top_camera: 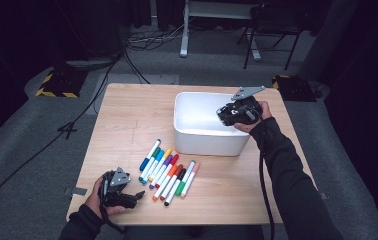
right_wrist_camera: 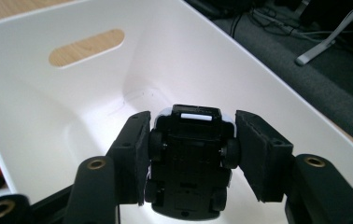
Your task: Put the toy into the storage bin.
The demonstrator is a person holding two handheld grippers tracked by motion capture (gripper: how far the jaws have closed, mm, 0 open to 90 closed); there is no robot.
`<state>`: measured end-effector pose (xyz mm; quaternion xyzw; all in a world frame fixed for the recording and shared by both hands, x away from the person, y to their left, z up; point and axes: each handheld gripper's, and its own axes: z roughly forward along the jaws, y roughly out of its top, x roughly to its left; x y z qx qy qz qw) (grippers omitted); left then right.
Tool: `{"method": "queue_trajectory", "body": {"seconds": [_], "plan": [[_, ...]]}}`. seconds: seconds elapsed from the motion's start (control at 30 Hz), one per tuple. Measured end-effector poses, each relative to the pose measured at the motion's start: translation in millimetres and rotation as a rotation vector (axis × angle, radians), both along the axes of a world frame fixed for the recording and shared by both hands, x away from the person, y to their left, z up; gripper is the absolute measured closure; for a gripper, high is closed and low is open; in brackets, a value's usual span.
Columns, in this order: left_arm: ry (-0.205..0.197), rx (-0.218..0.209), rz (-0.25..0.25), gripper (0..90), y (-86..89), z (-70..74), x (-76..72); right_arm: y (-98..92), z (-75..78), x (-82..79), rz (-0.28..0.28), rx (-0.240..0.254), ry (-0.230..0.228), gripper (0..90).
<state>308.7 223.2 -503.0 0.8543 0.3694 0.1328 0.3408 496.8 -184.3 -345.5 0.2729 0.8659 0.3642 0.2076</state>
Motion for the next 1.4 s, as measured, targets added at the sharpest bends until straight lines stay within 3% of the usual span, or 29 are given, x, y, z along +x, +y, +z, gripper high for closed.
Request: {"method": "queue_trajectory", "body": {"seconds": [0.27,0.73,1.4], "plan": [[0.000,0.000,-0.001,14.3,0.0,0.0,0.0,-3.2,-6.7,3.0,0.022,-0.083,0.079,47.6],[-0.001,0.001,-0.001,14.4,0.1,0.1,0.0,-29.8,-9.3,-5.8,0.077,-0.169,0.116,47.4],[-0.001,0.001,-0.001,14.3,0.1,0.1,0.0,-50.1,-10.9,-11.0,0.112,-0.189,0.137,47.3]]}}
